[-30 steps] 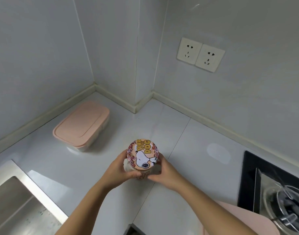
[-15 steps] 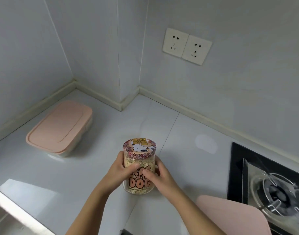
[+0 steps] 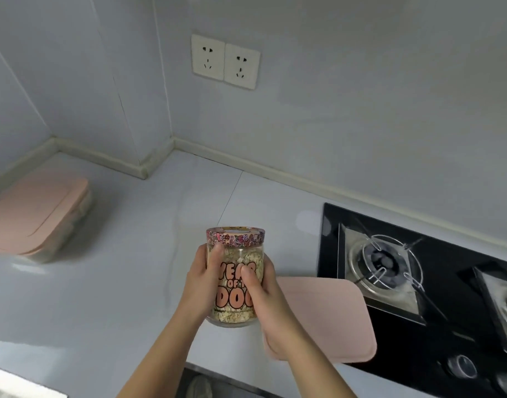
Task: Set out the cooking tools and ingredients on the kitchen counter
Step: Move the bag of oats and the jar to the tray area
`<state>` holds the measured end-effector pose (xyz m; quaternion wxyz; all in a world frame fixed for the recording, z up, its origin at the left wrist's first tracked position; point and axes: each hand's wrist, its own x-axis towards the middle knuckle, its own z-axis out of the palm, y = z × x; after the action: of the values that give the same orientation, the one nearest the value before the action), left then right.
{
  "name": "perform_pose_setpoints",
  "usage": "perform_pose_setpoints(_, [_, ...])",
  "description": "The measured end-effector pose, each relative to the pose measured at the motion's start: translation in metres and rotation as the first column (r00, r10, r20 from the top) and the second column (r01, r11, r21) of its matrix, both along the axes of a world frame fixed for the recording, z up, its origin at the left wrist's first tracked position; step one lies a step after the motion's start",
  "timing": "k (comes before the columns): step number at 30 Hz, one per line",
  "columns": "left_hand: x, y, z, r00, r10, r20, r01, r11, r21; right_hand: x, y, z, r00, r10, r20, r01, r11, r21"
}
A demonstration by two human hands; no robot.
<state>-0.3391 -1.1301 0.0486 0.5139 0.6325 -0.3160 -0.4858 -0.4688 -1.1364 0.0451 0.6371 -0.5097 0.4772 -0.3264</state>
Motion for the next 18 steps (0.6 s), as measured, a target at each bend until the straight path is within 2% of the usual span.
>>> perform_pose_setpoints(2, [-0.021, 0.010, 0.006, 1.000, -0.019, 0.007, 0.019, 1.000, -0.014, -0.021, 0.012, 0.006, 0.999, -0.039, 0.037, 0.038, 0.999, 0.014])
perform_pose_setpoints(7, [-0.096, 0.044, 0.023, 0.996, -0.081, 0.035, 0.083, 0.995, -0.062, -0.094, 0.062, 0.029, 0.994, -0.111, 0.025, 0.113, 0.989, -0.097])
perform_pose_setpoints(11, [-0.161, 0.079, 0.025, 0.994, -0.098, 0.054, 0.103, 0.990, -0.097, -0.158, 0.102, 0.035, 0.980, -0.189, -0.063, 0.177, 0.972, -0.155])
perform_pose_setpoints(15, [-0.225, 0.113, 0.039, 0.978, -0.209, -0.011, 0.207, 0.974, -0.086, -0.225, 0.140, 0.045, 0.973, -0.231, 0.010, 0.229, 0.953, -0.199])
perform_pose_setpoints(18, [-0.267, 0.137, 0.058, 0.963, -0.260, 0.076, 0.270, 0.932, -0.242, -0.262, 0.166, 0.058, 0.935, -0.353, 0.043, 0.344, 0.868, -0.357])
